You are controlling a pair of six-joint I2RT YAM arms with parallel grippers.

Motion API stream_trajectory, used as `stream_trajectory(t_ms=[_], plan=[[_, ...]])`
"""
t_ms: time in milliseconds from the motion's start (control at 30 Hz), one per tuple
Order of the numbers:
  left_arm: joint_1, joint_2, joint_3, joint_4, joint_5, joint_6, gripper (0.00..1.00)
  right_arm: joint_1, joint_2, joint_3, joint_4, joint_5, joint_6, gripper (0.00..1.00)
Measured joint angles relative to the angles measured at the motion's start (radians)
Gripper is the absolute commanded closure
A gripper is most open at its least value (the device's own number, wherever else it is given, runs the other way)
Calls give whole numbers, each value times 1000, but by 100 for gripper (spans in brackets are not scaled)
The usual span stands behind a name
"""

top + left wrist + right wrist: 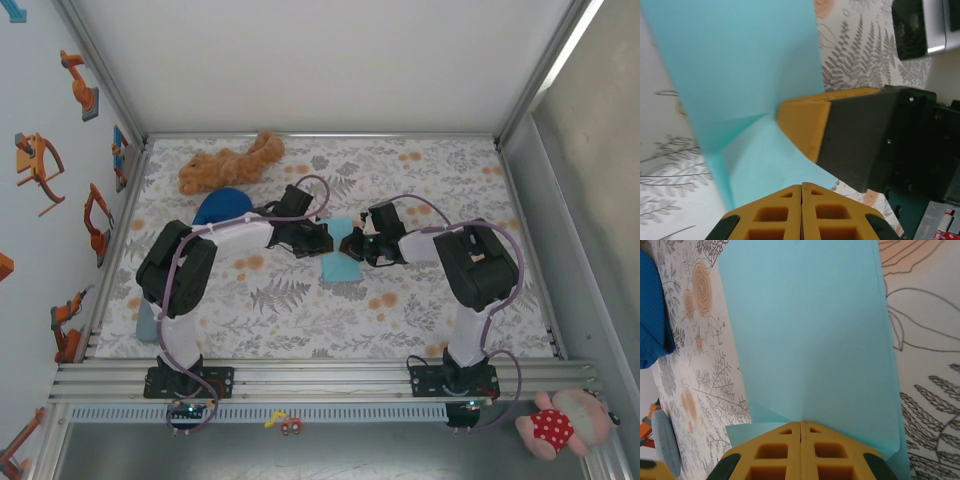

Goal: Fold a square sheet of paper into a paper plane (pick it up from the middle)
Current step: Fold the triangle a second time at the center of the table.

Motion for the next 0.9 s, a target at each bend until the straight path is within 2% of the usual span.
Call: stream_trajectory(t_ms=[267, 900], plan=[[-33, 68, 13, -4, 28, -6, 92, 0, 0, -5, 7, 7, 34, 100], [-35, 163, 103, -90, 35, 11, 97, 0, 0, -8, 15, 11, 77, 100]])
